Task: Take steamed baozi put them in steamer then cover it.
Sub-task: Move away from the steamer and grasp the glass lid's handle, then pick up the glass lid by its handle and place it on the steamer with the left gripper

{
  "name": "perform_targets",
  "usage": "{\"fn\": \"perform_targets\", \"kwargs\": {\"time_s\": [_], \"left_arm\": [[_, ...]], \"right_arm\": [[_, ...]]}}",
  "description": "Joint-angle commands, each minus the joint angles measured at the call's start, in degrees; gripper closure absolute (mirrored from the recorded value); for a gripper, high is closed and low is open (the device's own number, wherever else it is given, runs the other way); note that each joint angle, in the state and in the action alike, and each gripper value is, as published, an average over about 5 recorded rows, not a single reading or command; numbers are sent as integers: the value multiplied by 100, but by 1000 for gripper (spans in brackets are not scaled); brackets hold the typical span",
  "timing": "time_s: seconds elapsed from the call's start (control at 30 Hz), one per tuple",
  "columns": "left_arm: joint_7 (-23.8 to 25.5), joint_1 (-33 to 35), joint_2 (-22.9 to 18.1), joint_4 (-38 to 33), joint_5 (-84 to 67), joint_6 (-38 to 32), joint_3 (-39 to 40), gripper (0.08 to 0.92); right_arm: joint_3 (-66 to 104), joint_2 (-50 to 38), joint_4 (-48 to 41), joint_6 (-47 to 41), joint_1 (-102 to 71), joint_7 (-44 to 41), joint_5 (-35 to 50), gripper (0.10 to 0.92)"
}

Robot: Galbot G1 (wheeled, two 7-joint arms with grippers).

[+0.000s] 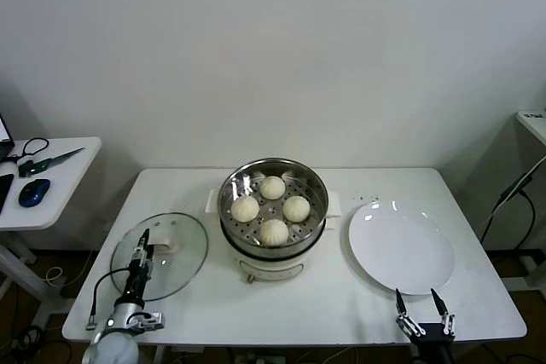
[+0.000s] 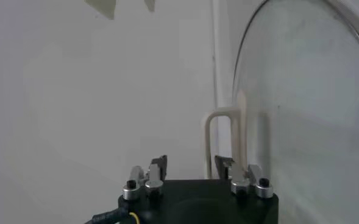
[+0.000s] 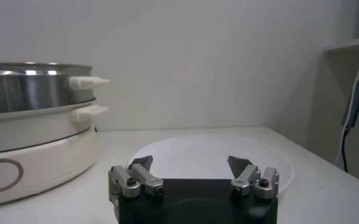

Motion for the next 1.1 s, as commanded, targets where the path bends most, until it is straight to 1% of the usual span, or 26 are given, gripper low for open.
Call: {"fn": "perform_targets", "kwargs": {"time_s": [0.03, 0.4, 0.5, 0.7, 0.83, 0.93, 1.1], "left_arm": [[25, -63, 2, 83, 29, -19, 11, 502], [-22, -83, -113, 150, 64, 82, -6, 817], [-38, -92, -133, 162, 35, 95, -20, 863], [-114, -145, -108, -53, -495, 9, -25, 867], [-43, -102, 85, -589, -914, -25, -53, 867], [265, 42, 391, -1249, -1229, 84, -79, 867], [969, 251, 943, -2297, -1786, 515, -101, 867]], "right_arm": [[-2, 6, 3, 5, 9, 0, -4, 203], [37, 6, 4, -11, 71, 26, 23, 203], [42, 15, 15, -14, 91, 44, 25, 203], [80, 20, 88, -25, 85, 109, 22, 203], [96, 18, 92, -22, 81, 145, 15, 203], [89, 19, 56, -3, 82, 165, 6, 203], [59, 19, 3, 66, 82, 168, -8, 203]]}}
